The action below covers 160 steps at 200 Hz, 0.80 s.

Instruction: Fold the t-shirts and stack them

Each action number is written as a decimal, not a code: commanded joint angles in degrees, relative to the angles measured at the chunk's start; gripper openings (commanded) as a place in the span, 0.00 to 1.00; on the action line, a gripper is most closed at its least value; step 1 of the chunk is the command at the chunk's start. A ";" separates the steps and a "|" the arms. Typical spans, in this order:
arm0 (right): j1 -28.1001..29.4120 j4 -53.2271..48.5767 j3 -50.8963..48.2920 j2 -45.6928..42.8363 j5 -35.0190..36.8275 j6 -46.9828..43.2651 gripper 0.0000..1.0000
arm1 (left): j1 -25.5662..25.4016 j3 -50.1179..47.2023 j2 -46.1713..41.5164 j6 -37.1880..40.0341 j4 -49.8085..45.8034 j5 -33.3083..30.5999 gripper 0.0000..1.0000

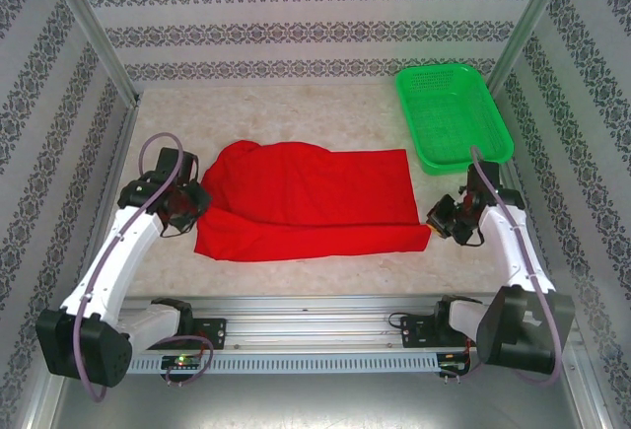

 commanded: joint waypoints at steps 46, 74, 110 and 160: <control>3.02 3.12 5.70 7.58 -0.73 -3.58 0.00 | 3.48 2.95 0.18 5.95 0.95 -1.36 0.00; 4.66 3.35 7.42 10.03 -0.48 -3.96 0.00 | 4.67 2.52 -1.35 6.27 0.26 -1.78 0.00; 5.47 4.22 7.61 12.07 -0.47 -3.83 0.00 | 5.52 1.45 -1.18 6.71 0.69 -1.42 0.00; 6.79 5.49 8.78 15.53 0.65 -3.89 0.00 | 6.50 1.17 1.48 8.35 2.89 -0.55 0.00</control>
